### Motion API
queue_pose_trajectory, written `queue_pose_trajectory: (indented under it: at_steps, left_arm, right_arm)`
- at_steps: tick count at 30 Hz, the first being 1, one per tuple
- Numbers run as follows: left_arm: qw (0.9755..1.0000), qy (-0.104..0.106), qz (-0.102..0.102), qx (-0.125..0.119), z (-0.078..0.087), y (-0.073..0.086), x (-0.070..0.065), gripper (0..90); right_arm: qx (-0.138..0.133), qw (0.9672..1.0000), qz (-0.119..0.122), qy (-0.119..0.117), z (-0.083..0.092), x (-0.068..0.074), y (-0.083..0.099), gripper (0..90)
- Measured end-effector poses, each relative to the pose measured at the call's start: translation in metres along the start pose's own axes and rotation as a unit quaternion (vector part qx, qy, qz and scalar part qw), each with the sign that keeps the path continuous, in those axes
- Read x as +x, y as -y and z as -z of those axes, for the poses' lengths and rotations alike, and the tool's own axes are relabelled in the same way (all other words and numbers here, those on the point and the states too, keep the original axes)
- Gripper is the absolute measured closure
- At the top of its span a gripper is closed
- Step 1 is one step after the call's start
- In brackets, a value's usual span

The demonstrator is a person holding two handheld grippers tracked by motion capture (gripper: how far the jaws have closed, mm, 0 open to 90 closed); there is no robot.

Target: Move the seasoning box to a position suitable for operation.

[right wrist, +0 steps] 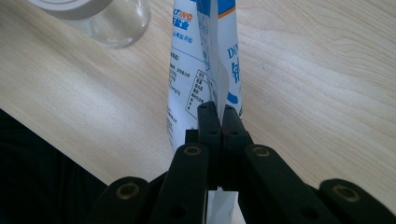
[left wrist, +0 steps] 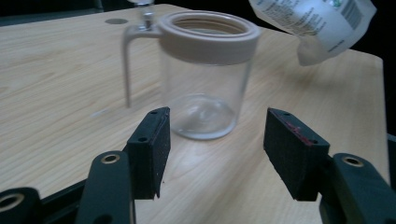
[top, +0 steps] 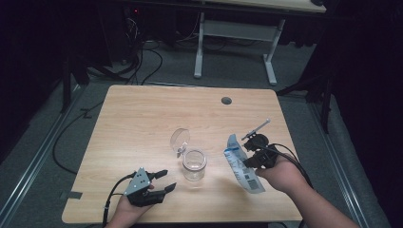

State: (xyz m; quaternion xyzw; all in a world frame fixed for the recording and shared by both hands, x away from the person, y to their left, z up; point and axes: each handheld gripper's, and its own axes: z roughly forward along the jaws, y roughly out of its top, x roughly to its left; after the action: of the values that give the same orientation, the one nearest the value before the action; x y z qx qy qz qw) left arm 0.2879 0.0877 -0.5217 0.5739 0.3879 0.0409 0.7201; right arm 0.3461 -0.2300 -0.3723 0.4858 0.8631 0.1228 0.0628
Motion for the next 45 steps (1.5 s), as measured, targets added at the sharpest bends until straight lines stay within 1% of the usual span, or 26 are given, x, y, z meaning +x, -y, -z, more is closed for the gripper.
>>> queue_pose_trajectory:
  at_steps: [1, 2, 3, 5, 6, 7, 8, 9, 11, 12, 13, 14, 16, 17, 18, 20, 21, 22, 23, 25, 27, 28, 33, 34, 40, 45]
  left_arm:
    - [0.9999, 0.003, -0.008, 0.007, -0.004, 0.004, -0.007, 41.6]
    - [0.9999, 0.003, -0.008, 0.007, -0.004, 0.004, -0.007, 41.7]
    - [0.9998, 0.005, -0.014, 0.015, -0.007, 0.007, -0.012, 41.6]
    - [0.9992, 0.009, -0.025, 0.029, -0.014, 0.012, -0.023, 41.6]
    - [0.9992, 0.009, -0.025, 0.029, -0.014, 0.012, -0.023, 41.8]
    - [0.9988, 0.012, -0.029, 0.037, -0.018, 0.015, -0.028, 41.7]
    - [0.9988, 0.012, -0.029, 0.037, -0.018, 0.015, -0.028, 41.7]
    - [0.9986, 0.019, -0.021, 0.045, -0.022, 0.017, -0.034, 41.6]
    - [0.9982, 0.023, -0.016, 0.054, -0.027, 0.021, -0.038, 41.0]
    - [0.9982, 0.023, -0.016, 0.054, -0.027, 0.021, -0.038, 40.6]
    - [0.998, 0.029, -0.014, 0.055, -0.03, 0.023, -0.042, 40.4]
    - [0.9979, 0.033, -0.009, 0.055, -0.033, 0.024, -0.045, 40.4]
    - [0.9978, 0.035, -0.008, 0.056, -0.035, 0.025, -0.046, 40.4]
    - [0.9973, 0.044, -0.002, 0.058, -0.041, 0.027, -0.051, 40.4]
    - [0.9973, 0.044, -0.002, 0.058, -0.041, 0.027, -0.051, 40.4]
    - [0.9969, 0.05, -0.001, 0.06, -0.046, 0.029, -0.056, 40.3]
    - [0.9967, 0.053, -0.001, 0.062, -0.048, 0.03, -0.058, 40.3]
    - [0.9965, 0.057, -0.002, 0.061, -0.051, 0.031, -0.06, 40.0]
    - [0.9963, 0.061, -0.001, 0.061, -0.053, 0.032, -0.063, 39.9]
    - [0.9959, 0.066, 0.0, 0.061, -0.056, 0.033, -0.066, 39.5]
    - [0.9958, 0.069, 0.002, 0.06, -0.058, 0.034, -0.068, 39.3]
    - [0.9958, 0.069, 0.003, 0.06, -0.059, 0.034, -0.068, 38.9]
    - [0.9955, 0.072, 0.006, 0.061, -0.063, 0.037, -0.069, 38.5]
    - [0.9955, 0.073, 0.011, 0.06, -0.063, 0.037, -0.07, 38.5]
    - [0.9948, 0.08, 0.012, 0.062, -0.067, 0.04, -0.074, 38.5]
    - [0.9937, 0.088, 0.008, 0.068, -0.073, 0.043, -0.079, 37.7]
  right_arm:
    - [0.001, 1.0, -0.004, 0.0, 0.002, 0.002, 0.001, 90.0]
    - [0.001, 1.0, -0.004, 0.0, 0.002, 0.002, 0.001, 90.0]
    - [0.001, 1.0, 0.0, 0.002, 0.003, 0.003, 0.001, 90.0]
    - [0.001, 1.0, -0.001, -0.001, 0.004, 0.005, 0.001, 90.0]
    - [0.001, 1.0, -0.001, -0.001, 0.004, 0.005, 0.001, 90.0]
    - [0.0, 1.0, -0.001, -0.003, 0.004, 0.008, 0.001, 90.0]
    - [0.0, 1.0, -0.001, -0.003, 0.004, 0.008, 0.001, 90.0]
    - [-0.001, 1.0, 0.003, -0.004, 0.005, 0.01, 0.0, 90.0]
    - [-0.004, 1.0, 0.004, -0.006, 0.006, 0.012, 0.0, 90.0]
    - [-0.004, 1.0, 0.004, -0.006, 0.006, 0.012, 0.0, 90.0]
    - [-0.004, 0.9999, 0.007, -0.008, 0.006, 0.013, -0.001, 90.0]
    - [-0.003, 1.0, 0.004, -0.009, 0.006, 0.014, -0.001, 90.0]
    - [-0.005, 0.9999, 0.006, -0.012, 0.006, 0.015, -0.002, 90.0]
    - [-0.003, 0.9999, 0.006, -0.015, 0.006, 0.017, -0.003, 90.0]
    - [-0.003, 0.9999, 0.006, -0.015, 0.006, 0.017, -0.003, 90.0]
    - [-0.003, 0.9998, 0.008, -0.018, 0.006, 0.02, -0.004, 90.0]
    - [0.0, 0.9998, 0.003, -0.018, 0.006, 0.022, -0.005, 90.0]
    - [-0.002, 0.9998, 0.011, -0.019, 0.006, 0.023, -0.006, 90.0]
    - [0.0, 0.9998, 0.01, -0.018, 0.006, 0.025, -0.007, 90.0]
    - [-0.001, 0.9997, 0.016, -0.02, 0.005, 0.026, -0.007, 90.0]
    - [0.002, 0.9997, 0.011, -0.02, 0.005, 0.028, -0.008, 90.0]
    - [0.003, 0.9997, 0.015, -0.018, 0.004, 0.029, -0.009, 90.0]
    - [0.01, 0.9996, 0.016, -0.021, 0.002, 0.033, -0.011, 90.0]
    - [0.012, 0.9996, 0.013, -0.021, 0.003, 0.034, -0.012, 90.0]
    - [0.014, 0.9996, 0.014, -0.019, 0.008, 0.037, -0.015, 90.0]
    - [0.013, 0.9996, 0.015, -0.02, 0.013, 0.04, -0.017, 90.0]
